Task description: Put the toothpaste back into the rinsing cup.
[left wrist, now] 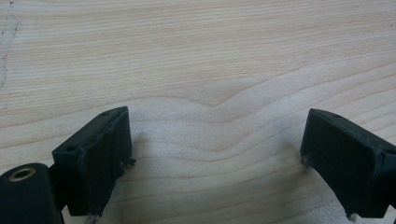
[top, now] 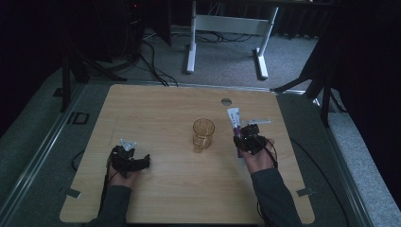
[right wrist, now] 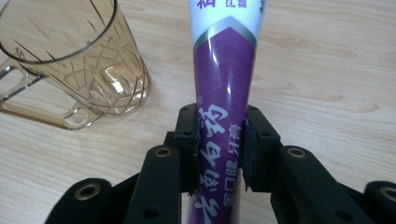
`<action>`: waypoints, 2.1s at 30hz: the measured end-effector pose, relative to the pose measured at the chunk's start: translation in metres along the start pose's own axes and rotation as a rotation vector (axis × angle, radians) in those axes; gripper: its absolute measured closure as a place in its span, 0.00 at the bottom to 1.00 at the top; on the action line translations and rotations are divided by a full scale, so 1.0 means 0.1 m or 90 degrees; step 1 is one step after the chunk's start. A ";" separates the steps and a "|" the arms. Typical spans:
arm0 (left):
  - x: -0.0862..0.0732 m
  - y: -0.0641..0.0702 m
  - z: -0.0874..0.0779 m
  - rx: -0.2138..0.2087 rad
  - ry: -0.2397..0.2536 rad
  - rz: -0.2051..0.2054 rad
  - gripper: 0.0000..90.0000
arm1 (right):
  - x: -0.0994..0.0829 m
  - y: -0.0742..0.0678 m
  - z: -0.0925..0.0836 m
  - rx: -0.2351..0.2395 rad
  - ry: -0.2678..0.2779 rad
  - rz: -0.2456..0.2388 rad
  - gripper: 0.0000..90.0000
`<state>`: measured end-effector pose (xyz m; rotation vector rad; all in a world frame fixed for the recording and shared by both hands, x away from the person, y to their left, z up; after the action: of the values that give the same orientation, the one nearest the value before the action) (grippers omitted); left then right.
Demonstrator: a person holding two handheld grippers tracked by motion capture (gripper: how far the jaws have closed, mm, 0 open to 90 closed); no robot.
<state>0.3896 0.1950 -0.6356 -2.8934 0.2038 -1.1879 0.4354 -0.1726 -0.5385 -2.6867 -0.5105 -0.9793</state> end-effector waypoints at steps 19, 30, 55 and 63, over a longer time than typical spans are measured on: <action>0.00 0.00 0.00 0.000 0.001 -0.001 0.10 | 0.11 0.07 -0.06 -0.016 0.075 0.026 0.79; 0.00 0.00 0.00 0.000 0.000 0.000 0.10 | 0.18 0.04 -0.10 -0.014 0.115 0.008 0.79; 0.00 0.00 0.00 0.000 0.000 -0.001 0.10 | 0.37 -0.08 -0.18 0.002 0.184 -0.034 0.80; 0.00 0.00 0.00 0.000 0.001 -0.001 0.10 | 0.41 -0.12 -0.17 0.024 0.209 -0.034 0.80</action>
<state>0.3898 0.1949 -0.6356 -2.8928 0.2021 -1.1900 0.4505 -0.1577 -0.4981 -2.4204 -0.5254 -1.3760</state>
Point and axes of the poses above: each handheld gripper's, and its own axes: z roughly forward along the jaws, x roughly out of its top, y roughly to its right, the point moved 10 cm from there along z, roughly forward along the jaws, and after that the axes turned 5 degrees about x, right-handed, at the moved point
